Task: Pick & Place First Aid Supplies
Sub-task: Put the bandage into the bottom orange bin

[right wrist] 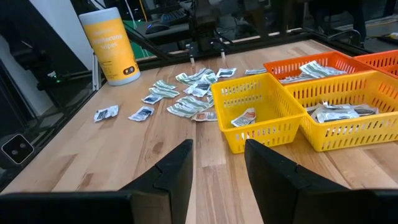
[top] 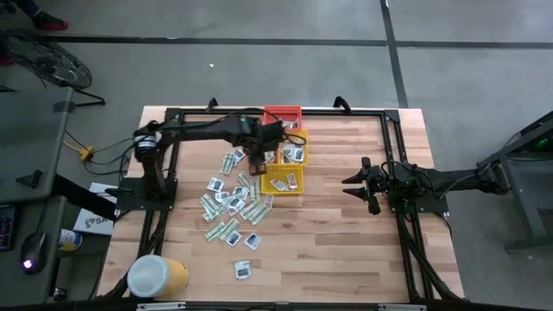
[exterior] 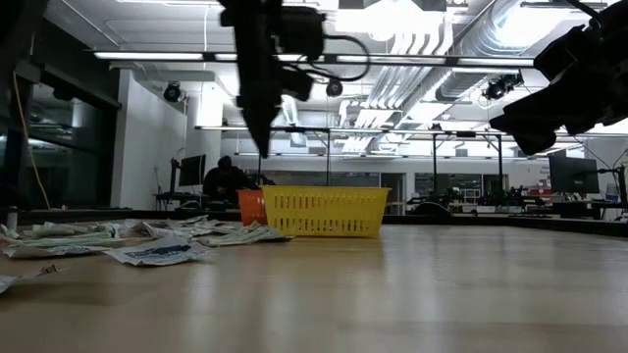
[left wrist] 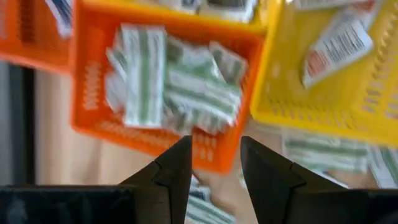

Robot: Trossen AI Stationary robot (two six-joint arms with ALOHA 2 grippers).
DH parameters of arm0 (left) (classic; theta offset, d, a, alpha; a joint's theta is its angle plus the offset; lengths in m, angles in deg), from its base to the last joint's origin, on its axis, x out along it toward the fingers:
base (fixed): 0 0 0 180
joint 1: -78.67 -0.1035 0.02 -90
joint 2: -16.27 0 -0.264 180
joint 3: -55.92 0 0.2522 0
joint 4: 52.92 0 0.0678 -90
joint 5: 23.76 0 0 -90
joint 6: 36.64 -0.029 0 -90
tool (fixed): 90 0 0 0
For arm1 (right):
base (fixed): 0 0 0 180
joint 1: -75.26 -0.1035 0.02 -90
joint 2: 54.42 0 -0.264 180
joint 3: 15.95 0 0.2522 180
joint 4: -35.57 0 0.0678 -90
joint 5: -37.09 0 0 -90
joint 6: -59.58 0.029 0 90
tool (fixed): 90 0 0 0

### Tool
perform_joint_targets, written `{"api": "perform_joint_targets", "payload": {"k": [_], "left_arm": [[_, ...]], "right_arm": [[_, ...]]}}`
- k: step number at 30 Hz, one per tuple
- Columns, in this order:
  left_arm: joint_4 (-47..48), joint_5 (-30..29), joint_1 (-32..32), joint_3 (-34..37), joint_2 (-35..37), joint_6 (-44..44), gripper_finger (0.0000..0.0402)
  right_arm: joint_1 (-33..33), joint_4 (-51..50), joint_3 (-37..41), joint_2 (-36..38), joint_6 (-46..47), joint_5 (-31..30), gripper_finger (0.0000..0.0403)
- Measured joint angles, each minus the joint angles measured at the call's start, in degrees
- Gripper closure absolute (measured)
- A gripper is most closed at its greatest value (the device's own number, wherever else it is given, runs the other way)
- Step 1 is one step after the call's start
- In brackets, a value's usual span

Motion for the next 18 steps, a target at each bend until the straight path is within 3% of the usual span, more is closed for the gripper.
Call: {"api": "perform_joint_targets", "payload": {"k": [11,18], "left_arm": [[-5.1,10.9,-7.4,21.0,14.8,1.0,0.0268],[-9.5,22.7,-13.3,28.5,17.4,12.3,0.0268]], "right_arm": [[0.0,0.0,0.0,0.0,0.0,0.0,0.0263],[0.0,0.0,0.0,0.0,0.0,0.0,0.0263]]}}
